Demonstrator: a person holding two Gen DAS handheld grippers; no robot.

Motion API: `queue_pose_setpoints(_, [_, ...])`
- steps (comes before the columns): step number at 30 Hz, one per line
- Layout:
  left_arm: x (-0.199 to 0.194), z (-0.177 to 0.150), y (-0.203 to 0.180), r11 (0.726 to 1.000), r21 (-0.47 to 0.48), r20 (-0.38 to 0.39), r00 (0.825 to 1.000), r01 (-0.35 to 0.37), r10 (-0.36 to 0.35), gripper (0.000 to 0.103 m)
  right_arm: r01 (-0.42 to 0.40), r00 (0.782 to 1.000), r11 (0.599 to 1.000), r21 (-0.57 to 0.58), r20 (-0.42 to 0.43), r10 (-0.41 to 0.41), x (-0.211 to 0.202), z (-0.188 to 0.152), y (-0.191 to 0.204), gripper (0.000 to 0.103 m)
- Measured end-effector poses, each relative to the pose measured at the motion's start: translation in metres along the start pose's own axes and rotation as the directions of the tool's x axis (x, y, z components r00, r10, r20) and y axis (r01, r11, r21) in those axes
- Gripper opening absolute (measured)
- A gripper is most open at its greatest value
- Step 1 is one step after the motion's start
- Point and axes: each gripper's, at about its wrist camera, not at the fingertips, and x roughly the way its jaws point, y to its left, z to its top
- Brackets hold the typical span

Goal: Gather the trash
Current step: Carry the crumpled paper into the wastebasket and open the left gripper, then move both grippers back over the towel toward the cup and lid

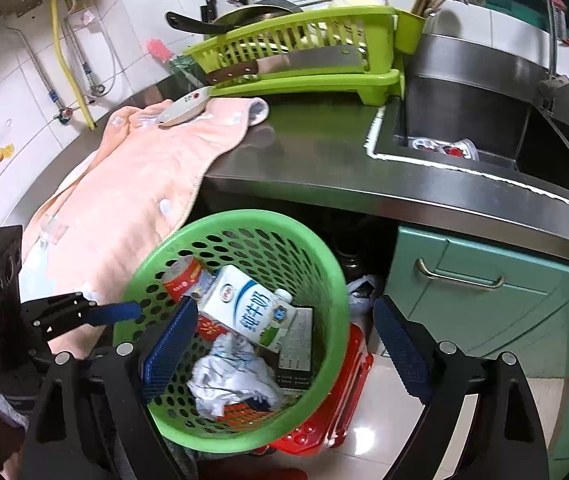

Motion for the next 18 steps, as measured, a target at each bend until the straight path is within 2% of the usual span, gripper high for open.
queue_pose_setpoints(9, [-0.054,-0.015,0.044,0.988,-0.124,0.063,0.993,-0.089,0.097,0.054,-0.068,0.998,0.996,-0.063,-0.001,0.068,0.005,0.005,0.039,0.086])
queue_pose_setpoints(18, [-0.115,-0.049,0.108,0.941,-0.272,0.094,0.968,-0.200,0.233,0.055,-0.173,0.985,0.968,-0.179,-0.039,0.169,0.027,0.016,0.107,0.086])
